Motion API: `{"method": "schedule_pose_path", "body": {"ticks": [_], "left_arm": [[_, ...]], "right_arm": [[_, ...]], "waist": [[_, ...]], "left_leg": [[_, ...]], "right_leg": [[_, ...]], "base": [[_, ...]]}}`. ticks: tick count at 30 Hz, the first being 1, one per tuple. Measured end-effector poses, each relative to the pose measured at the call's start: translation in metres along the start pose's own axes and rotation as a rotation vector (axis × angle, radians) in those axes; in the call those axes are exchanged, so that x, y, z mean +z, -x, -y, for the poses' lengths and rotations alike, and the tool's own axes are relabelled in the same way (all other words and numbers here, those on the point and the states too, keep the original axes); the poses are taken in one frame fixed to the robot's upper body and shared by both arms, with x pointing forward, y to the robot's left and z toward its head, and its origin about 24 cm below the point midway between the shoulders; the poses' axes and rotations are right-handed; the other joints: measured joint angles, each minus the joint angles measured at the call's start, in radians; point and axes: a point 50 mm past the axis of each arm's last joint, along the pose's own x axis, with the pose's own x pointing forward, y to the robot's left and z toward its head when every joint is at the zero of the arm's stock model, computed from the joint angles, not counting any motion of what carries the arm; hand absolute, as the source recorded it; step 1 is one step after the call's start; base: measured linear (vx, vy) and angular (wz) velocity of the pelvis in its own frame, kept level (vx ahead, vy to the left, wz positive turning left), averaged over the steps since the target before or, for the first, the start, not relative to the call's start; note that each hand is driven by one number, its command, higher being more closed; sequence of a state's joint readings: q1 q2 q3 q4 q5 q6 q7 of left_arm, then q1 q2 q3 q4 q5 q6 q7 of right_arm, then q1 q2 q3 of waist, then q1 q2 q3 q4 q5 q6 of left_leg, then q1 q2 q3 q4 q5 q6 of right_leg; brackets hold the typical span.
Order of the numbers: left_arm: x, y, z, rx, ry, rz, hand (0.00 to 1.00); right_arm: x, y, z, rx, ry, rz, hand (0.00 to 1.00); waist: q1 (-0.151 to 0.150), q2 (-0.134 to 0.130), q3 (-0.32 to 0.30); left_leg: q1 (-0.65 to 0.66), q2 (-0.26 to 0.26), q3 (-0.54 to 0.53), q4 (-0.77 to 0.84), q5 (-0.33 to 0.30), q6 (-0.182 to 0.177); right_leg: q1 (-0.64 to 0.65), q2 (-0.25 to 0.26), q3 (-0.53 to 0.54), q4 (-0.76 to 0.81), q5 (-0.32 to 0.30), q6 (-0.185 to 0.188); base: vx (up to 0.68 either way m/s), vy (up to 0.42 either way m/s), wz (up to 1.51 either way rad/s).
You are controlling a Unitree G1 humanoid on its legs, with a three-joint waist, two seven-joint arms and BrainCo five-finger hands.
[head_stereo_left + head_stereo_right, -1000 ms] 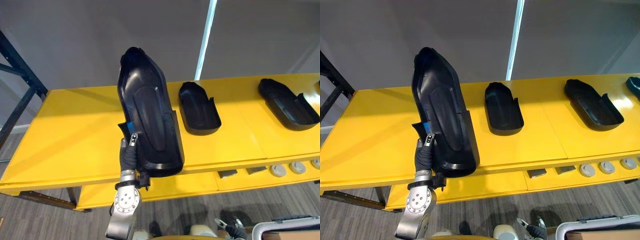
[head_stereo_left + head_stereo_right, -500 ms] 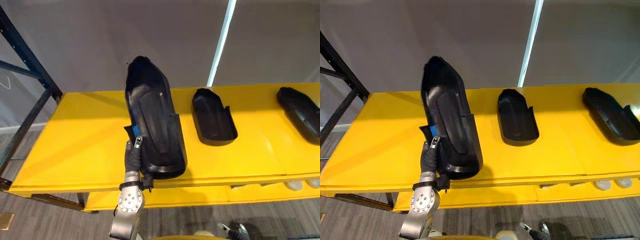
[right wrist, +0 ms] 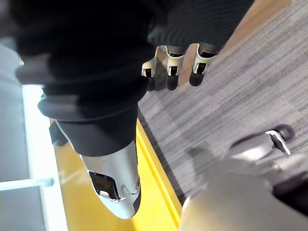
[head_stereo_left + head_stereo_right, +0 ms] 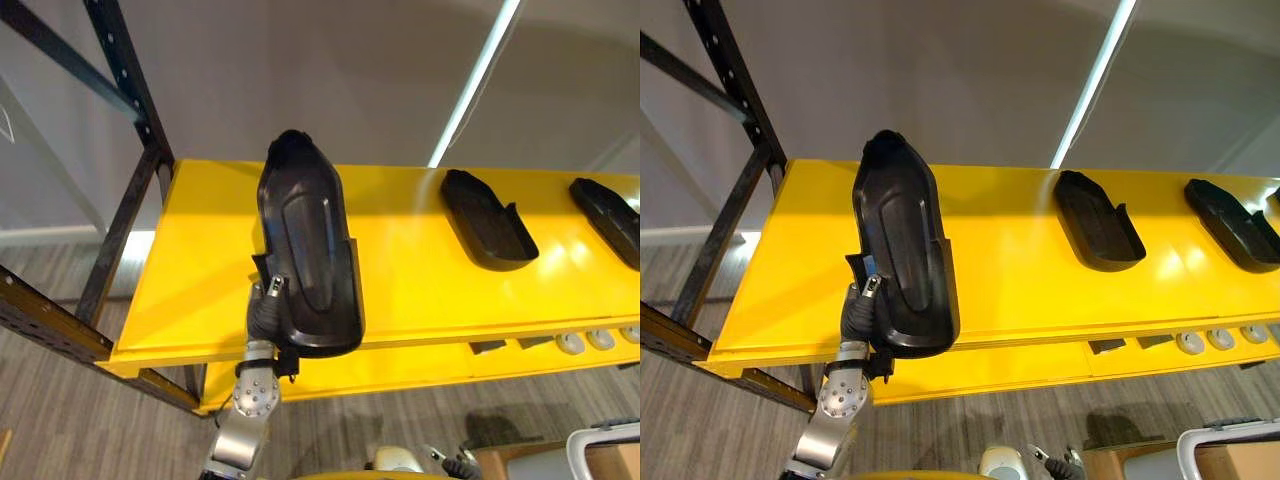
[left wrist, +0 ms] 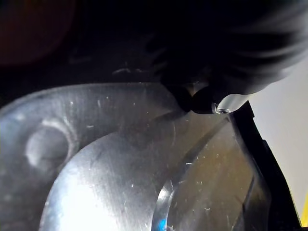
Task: Walk over and take plastic housings, then place them on the shelf
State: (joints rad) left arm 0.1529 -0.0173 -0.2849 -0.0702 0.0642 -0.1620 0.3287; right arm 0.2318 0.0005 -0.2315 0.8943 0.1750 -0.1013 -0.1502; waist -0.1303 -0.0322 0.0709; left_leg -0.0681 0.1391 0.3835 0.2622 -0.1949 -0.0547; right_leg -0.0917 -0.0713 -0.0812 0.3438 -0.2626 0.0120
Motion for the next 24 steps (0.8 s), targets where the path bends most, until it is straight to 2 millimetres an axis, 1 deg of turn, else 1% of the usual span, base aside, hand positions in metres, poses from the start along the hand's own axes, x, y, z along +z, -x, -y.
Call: {"method": "schedule_pose_path", "body": {"ticks": [1, 3, 5, 6, 7, 9, 11, 12, 14, 15, 17, 18, 21, 22, 24], "left_arm": [[0.0, 0.001, 0.004, -0.02, -0.009, 0.002, 1.0], [0.0, 0.002, 0.004, -0.023, -0.012, 0.003, 1.0], [0.002, 0.002, 0.002, -0.015, -0.012, 0.011, 1.0], [0.003, 0.001, 0.001, -0.016, -0.012, 0.016, 1.0], [0.003, 0.0, -0.001, -0.018, -0.015, 0.016, 1.0], [0.003, 0.0, -0.001, -0.02, -0.017, 0.01, 1.0], [0.002, 0.0, -0.002, -0.022, -0.037, 0.006, 1.0], [0.002, -0.001, -0.002, -0.023, -0.041, 0.004, 1.0], [0.002, -0.006, -0.007, -0.01, -0.089, 0.008, 1.0], [0.002, -0.007, -0.008, -0.009, -0.096, 0.009, 1.0], [-0.002, -0.016, -0.021, 0.016, -0.162, -0.001, 1.0], [-0.003, -0.019, -0.024, 0.025, -0.18, -0.007, 1.0], [-0.008, -0.032, -0.046, 0.122, -0.24, -0.037, 1.0], [-0.012, -0.035, -0.053, 0.156, -0.253, -0.055, 1.0], [-0.017, -0.036, -0.06, 0.189, -0.268, -0.087, 1.0]], "right_arm": [[0.0, 0.0, 0.005, -0.01, -0.001, 0.001, 0.0], [-0.002, 0.001, 0.007, -0.017, 0.001, -0.003, 0.0], [0.0, 0.001, 0.004, -0.009, -0.004, 0.005, 0.0], [0.002, 0.0, 0.002, -0.004, -0.008, 0.012, 0.0], [0.005, 0.0, -0.002, 0.005, -0.009, 0.019, 0.0], [0.004, 0.0, -0.006, 0.013, -0.016, 0.017, 0.0], [0.002, 0.001, -0.006, 0.011, -0.02, 0.011, 0.0], [0.002, 0.001, -0.006, 0.011, -0.02, 0.01, 0.0], [0.001, 0.001, -0.005, 0.009, -0.02, 0.008, 0.0], [0.001, 0.001, -0.005, 0.01, -0.02, 0.008, 0.0], [0.001, 0.001, -0.006, 0.01, -0.017, 0.006, 0.0], [0.001, 0.001, -0.006, 0.011, -0.012, 0.007, 0.0], [0.003, 0.0, -0.006, 0.023, 0.011, 0.013, 0.0], [0.003, 0.0, -0.005, 0.028, 0.014, 0.015, 0.0], [0.004, -0.001, -0.004, 0.028, 0.016, 0.01, 0.0]], "waist": [[0.003, 0.012, 0.009], [0.012, 0.017, 0.006], [0.022, 0.008, -0.005], [0.035, 0.015, -0.017], [0.039, 0.003, -0.021], [0.037, -0.006, -0.024], [0.035, -0.017, -0.031], [0.035, -0.017, -0.031], [0.035, -0.012, -0.038], [0.035, -0.011, -0.038], [0.034, -0.01, -0.038], [0.034, -0.01, -0.038], [0.033, -0.008, -0.037], [0.032, -0.002, -0.039], [0.03, 0.007, -0.044]], "left_leg": [[0.009, -0.001, -0.008, -0.016, 0.013, 0.001], [0.034, 0.002, -0.01, -0.056, 0.038, -0.006], [0.052, 0.006, 0.009, -0.101, 0.061, -0.017], [0.053, 0.013, 0.023, -0.117, 0.068, -0.021], [0.064, 0.018, 0.039, -0.137, 0.076, -0.027], [0.085, 0.018, 0.051, -0.163, 0.089, -0.029], [0.116, 0.016, 0.071, -0.189, 0.093, -0.029], [0.116, 0.015, 0.074, -0.192, 0.093, -0.029], [0.126, 0.015, 0.088, -0.205, 0.098, -0.022], [0.131, 0.013, 0.09, -0.213, 0.104, -0.021], [0.154, 0.007, 0.099, -0.261, 0.139, -0.02], [0.159, 0.007, 0.099, -0.268, 0.144, -0.021], [0.179, 0.0, 0.113, -0.31, 0.172, -0.021], [0.184, -0.001, 0.114, -0.33, 0.187, -0.023], [0.184, -0.004, 0.118, -0.356, 0.204, -0.023]], "right_leg": [[0.025, -0.001, -0.014, -0.033, 0.012, 0.004], [0.058, 0.007, -0.026, -0.074, 0.032, 0.0], [0.07, 0.022, -0.02, -0.115, 0.057, -0.006], [0.07, 0.034, -0.006, -0.135, 0.073, -0.009], [0.074, 0.043, 0.009, -0.158, 0.086, -0.009], [0.084, 0.053, 0.022, -0.179, 0.107, -0.004], [0.104, 0.054, 0.044, -0.203, 0.117, 0.003], [0.107, 0.054, 0.047, -0.205, 0.12, 0.005], [0.108, 0.056, 0.06, -0.228, 0.152, 0.012], [0.11, 0.056, 0.061, -0.232, 0.157, 0.01], [0.119, 0.061, 0.063, -0.255, 0.191, 0.005], [0.124, 0.062, 0.064, -0.263, 0.199, 0.005], [0.121, 0.067, 0.08, -0.266, 0.205, 0.002], [0.12, 0.072, 0.082, -0.277, 0.216, -0.002], [0.107, 0.076, 0.085, -0.281, 0.219, -0.004]], "base": [[-0.04, 0.013, 0.34], [0.01, -0.023, 0.16], [0.02, -0.036, -0.14], [-0.01, -0.026, -0.43], [0.0, -0.027, -0.39], [0.05, 0.003, -0.23], [0.07, 0.022, -0.22], [0.01, 0.029, -0.22], [0.01, 0.051, -0.18], [0.02, 0.044, -0.08], [-0.02, 0.031, -0.05], [-0.05, 0.008, -0.1], [-0.08, -0.022, -0.11], [-0.1, -0.049, -0.09], [-0.14, -0.067, -0.13]]}}
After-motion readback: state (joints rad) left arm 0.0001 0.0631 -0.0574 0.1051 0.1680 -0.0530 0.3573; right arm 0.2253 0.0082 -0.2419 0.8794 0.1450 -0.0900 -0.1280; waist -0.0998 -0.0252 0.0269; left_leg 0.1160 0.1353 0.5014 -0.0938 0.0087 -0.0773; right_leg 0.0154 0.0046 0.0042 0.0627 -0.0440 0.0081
